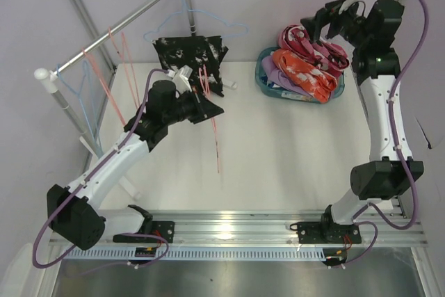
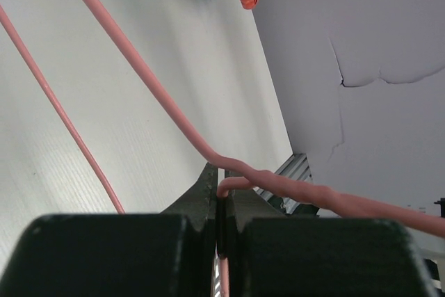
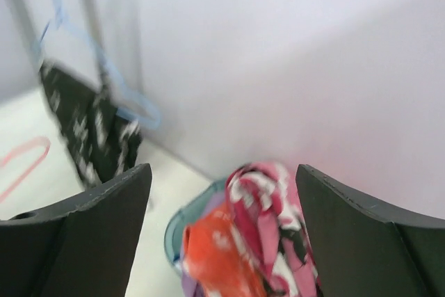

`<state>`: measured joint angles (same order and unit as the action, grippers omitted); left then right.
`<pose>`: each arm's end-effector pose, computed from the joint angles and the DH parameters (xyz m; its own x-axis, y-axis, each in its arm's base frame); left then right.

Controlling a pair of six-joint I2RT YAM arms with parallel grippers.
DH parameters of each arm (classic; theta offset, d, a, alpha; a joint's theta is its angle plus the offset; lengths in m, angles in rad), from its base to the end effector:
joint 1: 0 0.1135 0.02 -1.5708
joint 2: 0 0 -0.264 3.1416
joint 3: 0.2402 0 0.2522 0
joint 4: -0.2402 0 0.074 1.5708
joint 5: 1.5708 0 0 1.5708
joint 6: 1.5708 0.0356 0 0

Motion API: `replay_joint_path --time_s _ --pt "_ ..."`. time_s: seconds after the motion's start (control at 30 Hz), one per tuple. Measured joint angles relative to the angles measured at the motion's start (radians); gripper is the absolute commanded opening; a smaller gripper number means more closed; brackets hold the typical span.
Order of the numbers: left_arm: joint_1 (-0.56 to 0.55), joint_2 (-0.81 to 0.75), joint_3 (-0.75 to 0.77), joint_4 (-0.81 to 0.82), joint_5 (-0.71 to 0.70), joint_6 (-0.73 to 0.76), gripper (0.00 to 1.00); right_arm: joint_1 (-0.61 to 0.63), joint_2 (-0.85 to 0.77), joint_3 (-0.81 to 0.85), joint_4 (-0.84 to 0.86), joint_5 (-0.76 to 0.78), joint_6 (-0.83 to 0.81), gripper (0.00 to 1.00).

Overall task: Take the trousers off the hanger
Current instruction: Place the trousers into the basket

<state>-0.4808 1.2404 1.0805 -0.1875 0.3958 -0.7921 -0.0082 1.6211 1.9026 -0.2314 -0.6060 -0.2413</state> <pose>0.2474 -0.1445 0.3471 -0.7446 -0.3524 -0.5670 0.3106 0.5689 -0.7615 0.3552 0.0174 0.5080 0.1830 -0.1979 -0.9630 -0.5338 0.8025 -0.2664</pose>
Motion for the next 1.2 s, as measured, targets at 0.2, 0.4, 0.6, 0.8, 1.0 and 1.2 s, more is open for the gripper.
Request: replay_joint_path --time_s 0.2,0.4,0.6,0.8,1.0,1.2 --pt "0.000 -0.001 0.016 -0.012 -0.012 0.026 0.01 -0.020 0.188 0.280 0.028 0.210 0.253 0.87" --pt "0.000 -0.013 0.017 -0.032 -0.043 0.052 0.01 -0.096 0.426 0.323 0.080 0.315 0.447 0.84" --pt "0.000 -0.022 0.031 -0.049 -0.056 0.089 0.01 -0.109 0.631 0.356 0.067 0.356 0.500 0.79" --pt "0.000 -0.026 0.063 -0.081 -0.100 0.109 0.01 -0.087 0.632 0.237 0.113 0.341 0.491 0.75" --pt "0.000 -0.033 0.064 -0.100 -0.199 0.043 0.00 -0.033 0.439 -0.201 0.306 0.383 0.421 0.77" --pt "0.000 -0.074 0.058 -0.108 -0.308 -0.058 0.00 0.023 0.285 -0.455 0.478 0.428 0.354 0.78"
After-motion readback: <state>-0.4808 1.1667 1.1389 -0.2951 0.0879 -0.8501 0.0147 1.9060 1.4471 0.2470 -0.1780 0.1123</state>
